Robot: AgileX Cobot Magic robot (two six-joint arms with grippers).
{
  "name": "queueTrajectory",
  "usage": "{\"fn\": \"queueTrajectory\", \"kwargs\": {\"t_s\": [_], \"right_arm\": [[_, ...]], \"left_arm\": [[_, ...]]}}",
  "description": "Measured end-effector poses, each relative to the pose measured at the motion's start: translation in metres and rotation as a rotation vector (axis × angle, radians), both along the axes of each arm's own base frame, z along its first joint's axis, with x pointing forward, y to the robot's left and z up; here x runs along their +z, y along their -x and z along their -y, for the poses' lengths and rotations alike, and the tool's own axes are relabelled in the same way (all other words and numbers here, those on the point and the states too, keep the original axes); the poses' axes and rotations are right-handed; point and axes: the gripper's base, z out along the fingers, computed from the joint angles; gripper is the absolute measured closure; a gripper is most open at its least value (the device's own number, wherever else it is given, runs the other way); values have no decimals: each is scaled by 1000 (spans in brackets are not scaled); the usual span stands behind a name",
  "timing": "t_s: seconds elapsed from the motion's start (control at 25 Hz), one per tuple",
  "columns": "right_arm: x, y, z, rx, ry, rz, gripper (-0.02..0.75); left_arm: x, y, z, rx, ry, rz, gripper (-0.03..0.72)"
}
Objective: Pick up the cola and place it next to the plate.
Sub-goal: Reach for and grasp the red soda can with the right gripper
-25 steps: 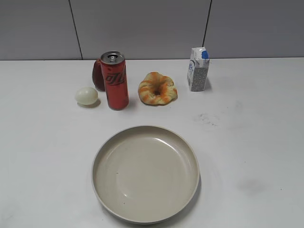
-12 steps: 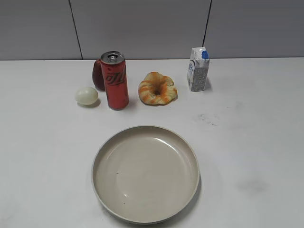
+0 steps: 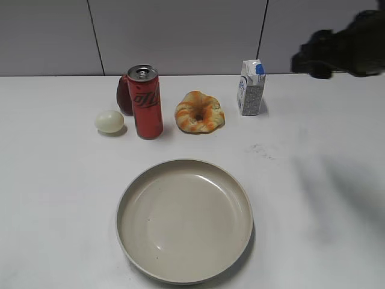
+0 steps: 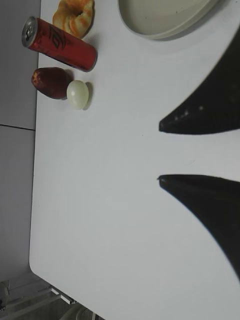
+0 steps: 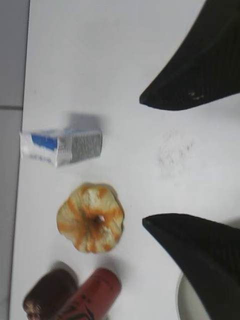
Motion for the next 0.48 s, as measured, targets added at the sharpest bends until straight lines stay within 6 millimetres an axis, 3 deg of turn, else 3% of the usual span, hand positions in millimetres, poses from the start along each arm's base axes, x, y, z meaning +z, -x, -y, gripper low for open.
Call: {"fn": "queueTrajectory", "kwargs": {"t_s": [0.12, 0.32, 0.48], "right_arm": [[0, -24, -43, 118, 19, -58, 222], [11, -52, -113, 320, 70, -47, 92], [11, -73, -164, 445, 118, -79, 74]], "left_arm": [[0, 0, 0, 0, 0, 0, 468], [0, 0, 0, 0, 0, 0, 468], [0, 0, 0, 0, 0, 0, 468]]}}
